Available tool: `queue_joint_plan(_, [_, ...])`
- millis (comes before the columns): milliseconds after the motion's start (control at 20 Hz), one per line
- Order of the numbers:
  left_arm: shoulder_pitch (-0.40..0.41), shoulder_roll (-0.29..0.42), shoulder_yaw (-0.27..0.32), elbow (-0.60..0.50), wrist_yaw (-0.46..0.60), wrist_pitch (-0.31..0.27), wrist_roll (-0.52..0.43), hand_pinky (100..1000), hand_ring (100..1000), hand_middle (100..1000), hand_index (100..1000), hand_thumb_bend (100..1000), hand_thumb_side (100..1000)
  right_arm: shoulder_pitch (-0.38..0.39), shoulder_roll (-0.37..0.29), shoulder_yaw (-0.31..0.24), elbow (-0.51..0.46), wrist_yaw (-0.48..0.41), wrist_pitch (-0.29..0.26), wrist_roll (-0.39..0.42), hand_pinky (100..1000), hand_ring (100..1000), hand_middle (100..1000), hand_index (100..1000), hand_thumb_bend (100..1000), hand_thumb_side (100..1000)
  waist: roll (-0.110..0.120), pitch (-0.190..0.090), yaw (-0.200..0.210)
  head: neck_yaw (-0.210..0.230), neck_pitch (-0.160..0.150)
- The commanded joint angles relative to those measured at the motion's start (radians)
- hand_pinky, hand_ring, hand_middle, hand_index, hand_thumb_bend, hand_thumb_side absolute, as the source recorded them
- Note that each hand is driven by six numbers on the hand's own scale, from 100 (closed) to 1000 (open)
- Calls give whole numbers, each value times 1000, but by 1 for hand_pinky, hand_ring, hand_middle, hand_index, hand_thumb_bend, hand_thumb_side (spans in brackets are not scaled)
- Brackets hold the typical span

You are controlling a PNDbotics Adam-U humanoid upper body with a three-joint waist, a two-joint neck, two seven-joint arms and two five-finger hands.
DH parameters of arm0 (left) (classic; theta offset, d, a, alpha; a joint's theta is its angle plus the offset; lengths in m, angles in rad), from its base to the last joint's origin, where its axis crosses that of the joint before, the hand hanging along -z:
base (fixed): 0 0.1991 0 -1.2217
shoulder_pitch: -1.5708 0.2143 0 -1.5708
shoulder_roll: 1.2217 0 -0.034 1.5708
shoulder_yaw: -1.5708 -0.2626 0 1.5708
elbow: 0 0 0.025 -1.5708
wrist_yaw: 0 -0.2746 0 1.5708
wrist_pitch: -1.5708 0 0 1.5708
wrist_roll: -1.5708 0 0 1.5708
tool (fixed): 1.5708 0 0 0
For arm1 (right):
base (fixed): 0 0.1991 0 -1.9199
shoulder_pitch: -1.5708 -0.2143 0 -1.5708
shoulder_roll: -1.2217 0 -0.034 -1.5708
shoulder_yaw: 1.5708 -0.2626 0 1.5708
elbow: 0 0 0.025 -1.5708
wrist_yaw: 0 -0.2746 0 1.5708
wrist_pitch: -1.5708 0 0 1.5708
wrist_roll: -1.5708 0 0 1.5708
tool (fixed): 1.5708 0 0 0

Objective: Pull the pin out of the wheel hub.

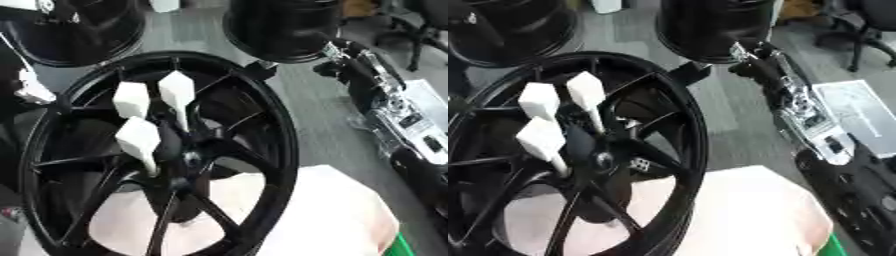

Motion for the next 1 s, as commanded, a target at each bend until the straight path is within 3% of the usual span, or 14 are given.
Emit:
queue_joint_plan(50, [-33,-10,-15,37,6,-20,-2,887,855,819,870,634,157,-16,-20,-3,-17,-2,1,1,788,601,645,789,462,489,0,-27,-2,1,-10])
queue_joint_plan(450, [-50,-34,-33,64,14,-60,-2,910,876,840,885,688,174,-15,-18,-3,-14,-2,1,2,788,600,644,787,458,490,2,-26,-5,3,-12])
queue_joint_plan(1000, [-74,-84,-54,128,-30,-106,-2,909,875,851,867,654,116,-16,-13,-2,-15,-3,1,2,787,599,643,787,454,492,2,-23,-12,9,-15])
